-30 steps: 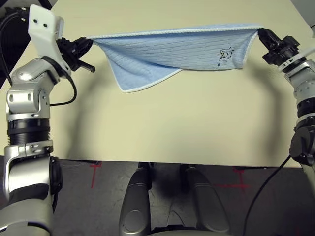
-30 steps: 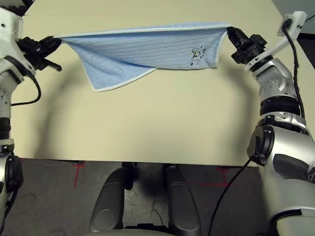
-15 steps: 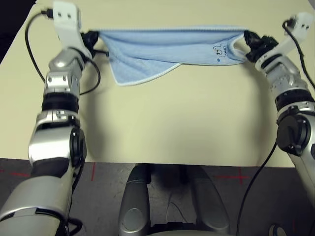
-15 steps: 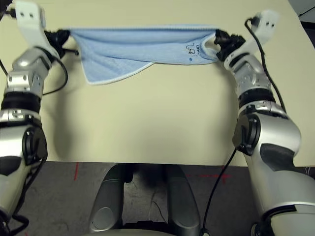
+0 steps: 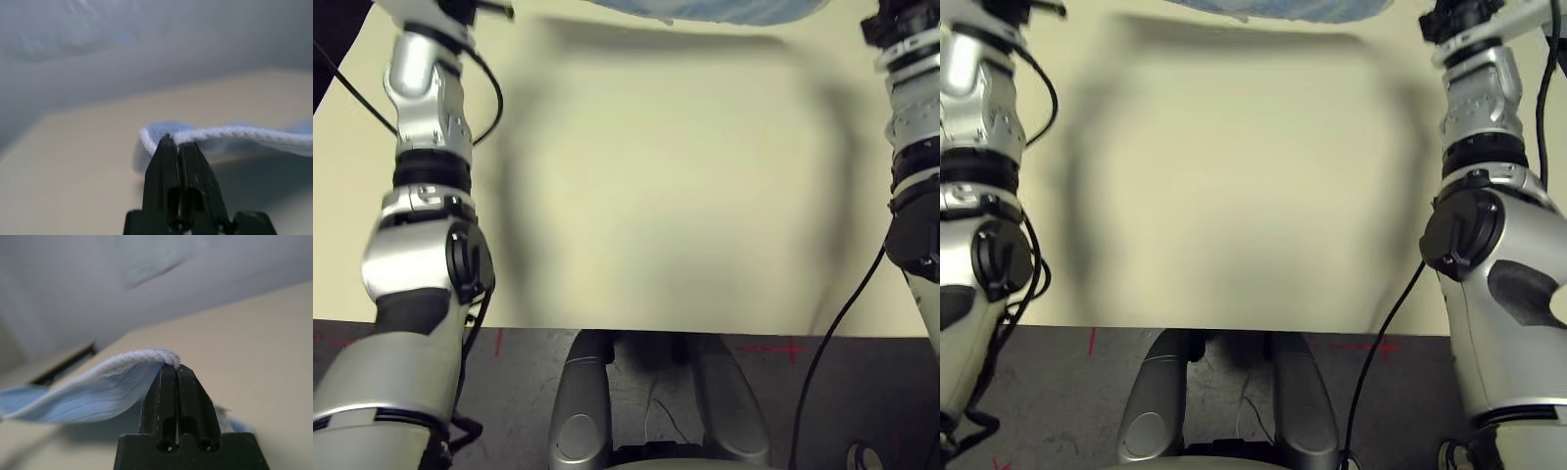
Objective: Fold the towel and set it aside.
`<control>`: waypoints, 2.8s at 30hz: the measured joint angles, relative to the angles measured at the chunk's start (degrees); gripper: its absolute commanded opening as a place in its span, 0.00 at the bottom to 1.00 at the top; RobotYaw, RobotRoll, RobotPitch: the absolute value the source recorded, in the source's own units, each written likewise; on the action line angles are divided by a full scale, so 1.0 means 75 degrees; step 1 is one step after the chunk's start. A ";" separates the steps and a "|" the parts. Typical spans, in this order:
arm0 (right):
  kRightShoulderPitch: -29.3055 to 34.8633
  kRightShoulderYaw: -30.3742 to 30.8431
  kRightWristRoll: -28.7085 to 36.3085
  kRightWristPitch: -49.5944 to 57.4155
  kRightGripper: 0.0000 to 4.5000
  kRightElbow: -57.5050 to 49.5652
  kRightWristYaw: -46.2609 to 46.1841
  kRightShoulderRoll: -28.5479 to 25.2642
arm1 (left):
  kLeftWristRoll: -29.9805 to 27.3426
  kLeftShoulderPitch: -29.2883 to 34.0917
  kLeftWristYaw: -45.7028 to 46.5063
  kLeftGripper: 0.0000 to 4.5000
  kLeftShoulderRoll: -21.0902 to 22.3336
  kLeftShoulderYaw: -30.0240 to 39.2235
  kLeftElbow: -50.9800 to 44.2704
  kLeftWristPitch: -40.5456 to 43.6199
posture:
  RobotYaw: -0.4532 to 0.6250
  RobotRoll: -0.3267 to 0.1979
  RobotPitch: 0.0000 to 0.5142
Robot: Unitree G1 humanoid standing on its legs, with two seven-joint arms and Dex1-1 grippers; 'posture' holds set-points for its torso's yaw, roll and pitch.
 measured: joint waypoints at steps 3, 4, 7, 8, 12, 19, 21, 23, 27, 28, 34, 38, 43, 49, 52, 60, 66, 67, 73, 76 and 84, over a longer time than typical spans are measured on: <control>0.0967 0.1012 -0.0674 0.0035 0.00 -0.0496 0.1242 -0.0324 | -0.0215 0.1537 -0.0939 0.01 0.0696 -0.0302 -0.1622 0.1759 | 0.41 0.62 0.82; 0.1227 0.1292 -0.0879 -0.0073 0.00 -0.0577 0.1584 -0.0398 | -0.0269 0.1727 -0.1099 0.01 0.0874 -0.0319 -0.1993 0.2112 | 0.41 0.62 0.82; 0.1592 0.1909 -0.1312 -0.0306 0.00 -0.0766 0.2333 -0.0437 | -0.0341 0.1971 -0.1500 0.01 0.1361 -0.0348 -0.2946 0.2853 | 0.40 0.62 0.82; 0.1632 0.2044 -0.1410 -0.0396 0.00 -0.0832 0.2542 -0.0502 | -0.0352 0.2041 -0.1657 0.01 0.1491 -0.0363 -0.3174 0.3037 | 0.40 0.62 0.81; 0.1649 0.2436 -0.1771 -0.0821 0.00 -0.0891 0.3115 -0.1020 | -0.0352 0.2323 -0.2367 0.01 0.1933 -0.0679 -0.3410 0.3575 | 0.40 0.62 0.80; 0.1321 0.2777 -0.2359 -0.1567 0.00 -0.0354 0.3225 -0.1572 | -0.0322 0.2399 -0.3443 0.01 0.2699 -0.0832 -0.3586 0.3754 | 0.41 0.62 0.79; 0.1167 0.2786 -0.2520 -0.1701 0.00 -0.0146 0.3133 -0.1796 | -0.0324 0.2473 -0.3747 0.01 0.2984 -0.0827 -0.3569 0.3692 | 0.41 0.62 0.79; 0.1118 0.2789 -0.2644 -0.1831 0.00 -0.0042 0.3074 -0.1980 | -0.0368 0.2554 -0.4082 0.01 0.3273 -0.0779 -0.3570 0.3672 | 0.41 0.62 0.78; 0.1121 0.2806 -0.2810 -0.1997 0.00 0.0070 0.3172 -0.2004 | -0.0526 0.2844 -0.4705 0.01 0.3705 -0.0643 -0.3588 0.3697 | 0.41 0.62 0.78; 0.1122 0.2806 -0.2819 -0.2007 0.00 0.0077 0.3219 -0.2004 | -0.0576 0.2892 -0.4859 0.01 0.3804 -0.0625 -0.3592 0.3701 | 0.41 0.62 0.78; 0.1182 0.2805 -0.2823 -0.2020 0.00 0.0074 0.3651 -0.2012 | -0.0692 0.3086 -0.5345 0.01 0.4220 -0.0504 -0.3598 0.3712 | 0.43 0.62 0.77; 0.1359 0.2805 -0.2785 -0.1808 0.00 -0.0063 0.4341 -0.2246 | -0.0767 0.3113 -0.5471 0.01 0.4329 -0.0402 -0.3599 0.3709 | 0.44 0.62 0.77; 0.1680 0.3219 -0.2079 -0.1129 0.00 -0.0870 0.4507 -0.2537 | -0.0756 0.3197 -0.5651 0.01 0.4363 -0.0400 -0.3560 0.3569 | 0.42 0.62 0.78; 0.2310 0.4055 -0.0610 0.0206 0.00 -0.2340 0.4517 -0.3202 | -0.0615 0.3204 -0.6244 0.01 0.4669 -0.0647 -0.3322 0.3270 | 0.40 0.62 0.78; 0.2606 0.4514 -0.0039 0.0535 0.00 -0.2917 0.4523 -0.3615 | -0.0615 0.3201 -0.6550 0.01 0.4708 -0.0727 -0.3250 0.3273 | 0.39 0.62 0.78; 0.3070 0.5676 0.0739 0.0390 0.00 -0.3333 0.4531 -0.4011 | -0.0435 0.2846 -0.6978 0.01 0.4753 -0.1067 -0.2633 0.2993 | 0.40 0.62 0.78; 0.2692 0.5809 0.0762 0.0074 0.00 -0.2811 0.4529 -0.3773 | 0.0254 0.1193 -0.6693 0.01 0.4229 -0.1555 -0.1484 0.2264 | 0.41 0.62 0.77; 0.2501 0.5732 0.0663 0.0000 0.00 -0.2554 0.4522 -0.3625 | 0.0400 0.0849 -0.6671 0.01 0.4134 -0.1642 -0.1234 0.2145 | 0.41 0.62 0.77; 0.1420 0.5285 -0.0396 -0.0645 0.00 -0.1073 0.4443 -0.3011 | 0.1247 -0.0892 -0.6896 0.01 0.3837 -0.2280 0.0264 0.1454 | 0.41 0.62 0.77; 0.0898 0.4967 -0.0841 -0.0930 0.00 -0.0564 0.4113 -0.2746 | 0.1628 -0.1583 -0.6973 0.01 0.3689 -0.2461 0.0996 0.1068 | 0.41 0.62 0.75; 0.0461 0.4508 -0.1851 -0.1440 0.00 0.0067 0.2691 -0.2056 | 0.2183 -0.1975 -0.6990 0.01 0.3404 -0.2679 0.1815 0.0670 | 0.42 0.62 0.74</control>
